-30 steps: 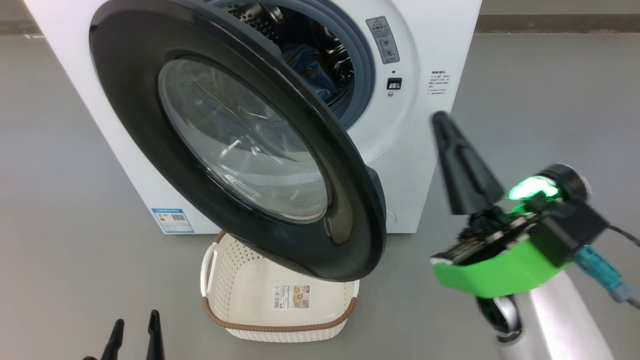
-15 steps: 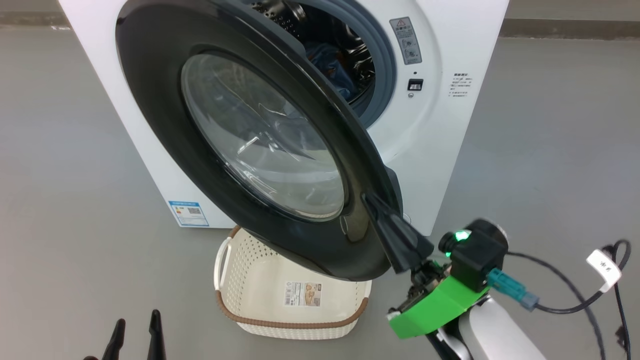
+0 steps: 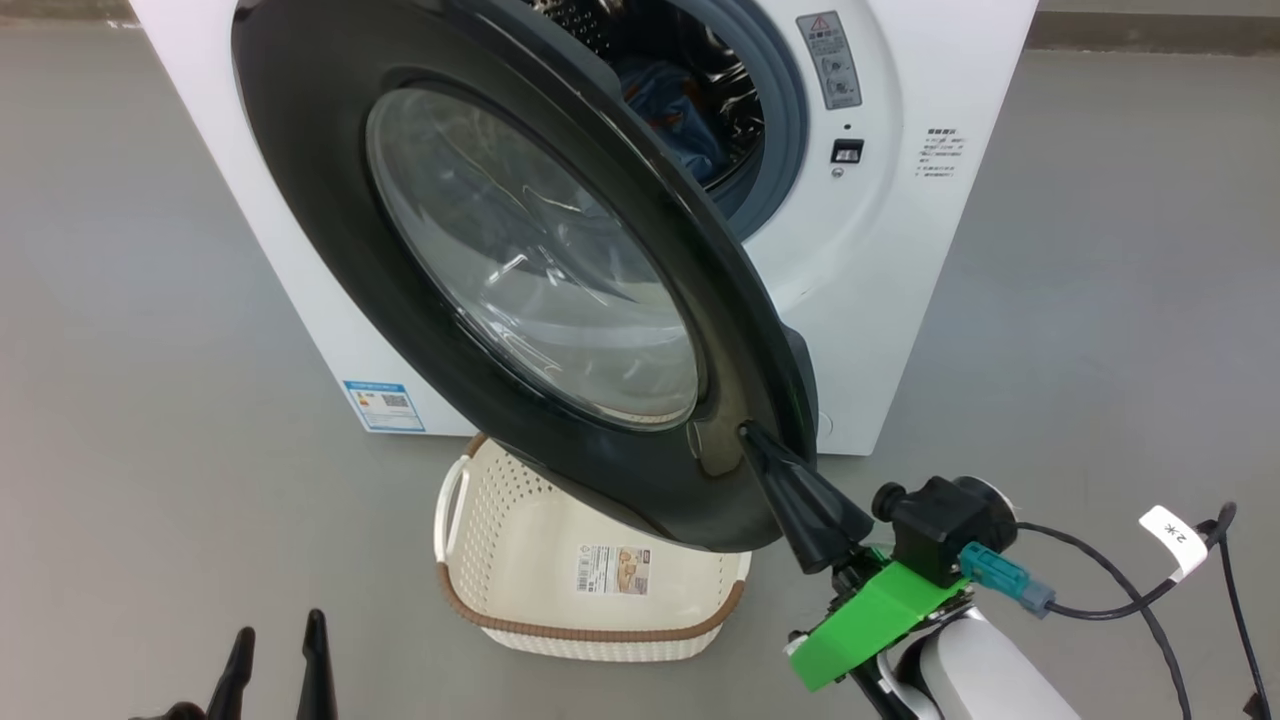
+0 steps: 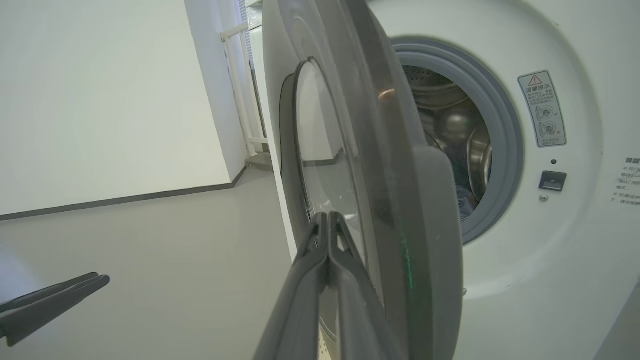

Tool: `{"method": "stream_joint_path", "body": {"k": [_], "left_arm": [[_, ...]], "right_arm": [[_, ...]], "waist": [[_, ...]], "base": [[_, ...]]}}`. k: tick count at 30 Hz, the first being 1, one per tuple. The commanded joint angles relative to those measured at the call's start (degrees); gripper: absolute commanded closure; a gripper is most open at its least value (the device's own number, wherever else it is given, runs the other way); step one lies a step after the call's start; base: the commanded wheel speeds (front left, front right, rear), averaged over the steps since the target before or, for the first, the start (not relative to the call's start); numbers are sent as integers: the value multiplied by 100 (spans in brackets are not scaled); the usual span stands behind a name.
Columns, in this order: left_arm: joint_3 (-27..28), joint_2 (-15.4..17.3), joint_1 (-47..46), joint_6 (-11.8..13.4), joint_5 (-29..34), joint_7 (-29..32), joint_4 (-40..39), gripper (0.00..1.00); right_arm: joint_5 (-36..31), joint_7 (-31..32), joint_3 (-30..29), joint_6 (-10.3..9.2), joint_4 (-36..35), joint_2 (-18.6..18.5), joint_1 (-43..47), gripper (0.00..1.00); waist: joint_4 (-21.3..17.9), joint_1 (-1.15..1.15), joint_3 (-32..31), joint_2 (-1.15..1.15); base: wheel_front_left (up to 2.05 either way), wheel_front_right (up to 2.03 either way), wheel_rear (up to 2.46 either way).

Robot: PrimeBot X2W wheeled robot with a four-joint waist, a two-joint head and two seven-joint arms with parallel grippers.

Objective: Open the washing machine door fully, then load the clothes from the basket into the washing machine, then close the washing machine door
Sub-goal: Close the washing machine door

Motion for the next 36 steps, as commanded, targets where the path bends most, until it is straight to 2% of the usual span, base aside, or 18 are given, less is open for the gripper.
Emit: {"method": "stream_joint_path", "body": {"k": [1, 16, 36], "left_arm": [[147, 86, -274, -17, -68, -70, -145, 0], [73, 86, -413, -18, -191, -70, -156, 0], [-30, 86, -664, -18, -281, -70, -236, 0]], "right_arm": [[86, -27, 49, 9, -82, 86, -122, 100], [20, -27, -158, 9, 51, 87, -305, 100], [-204, -27, -510, 9, -49, 87, -722, 100]], "waist": [[26, 0, 35, 0], [213, 0, 292, 0], [177, 0, 916, 0]], "base": [[0, 0, 0], [0, 0, 0], [0, 0, 0]]}}
